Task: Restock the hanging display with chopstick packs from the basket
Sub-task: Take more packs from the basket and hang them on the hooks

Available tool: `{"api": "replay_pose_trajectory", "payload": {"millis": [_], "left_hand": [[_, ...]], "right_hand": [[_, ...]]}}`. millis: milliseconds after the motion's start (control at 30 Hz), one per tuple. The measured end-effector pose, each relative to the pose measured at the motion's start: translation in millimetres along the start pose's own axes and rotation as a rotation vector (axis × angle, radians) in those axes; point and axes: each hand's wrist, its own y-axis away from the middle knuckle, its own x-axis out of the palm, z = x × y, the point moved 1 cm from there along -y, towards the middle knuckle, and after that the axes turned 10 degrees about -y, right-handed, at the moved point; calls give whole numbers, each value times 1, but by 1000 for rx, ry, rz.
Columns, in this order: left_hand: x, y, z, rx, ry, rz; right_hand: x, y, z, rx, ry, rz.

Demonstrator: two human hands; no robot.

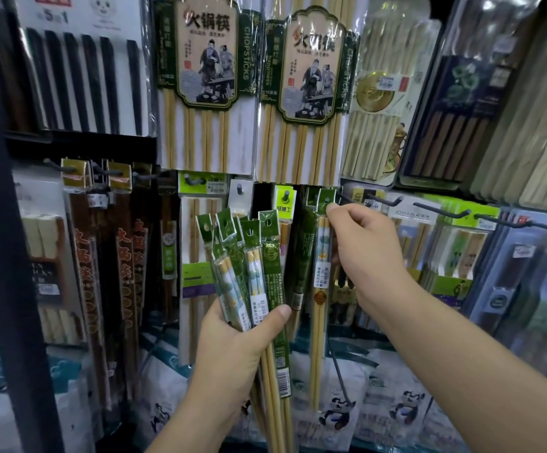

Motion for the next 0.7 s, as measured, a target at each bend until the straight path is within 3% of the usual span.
{"api": "replay_pose_trajectory", "payload": {"millis": [500,700], "left_hand": [[-1,-1,2,10,-18,22],[-2,-1,3,26,-24,37]], "right_hand": [[6,-6,-6,3,89,-41],[10,1,-11,124,32,-107]]}}
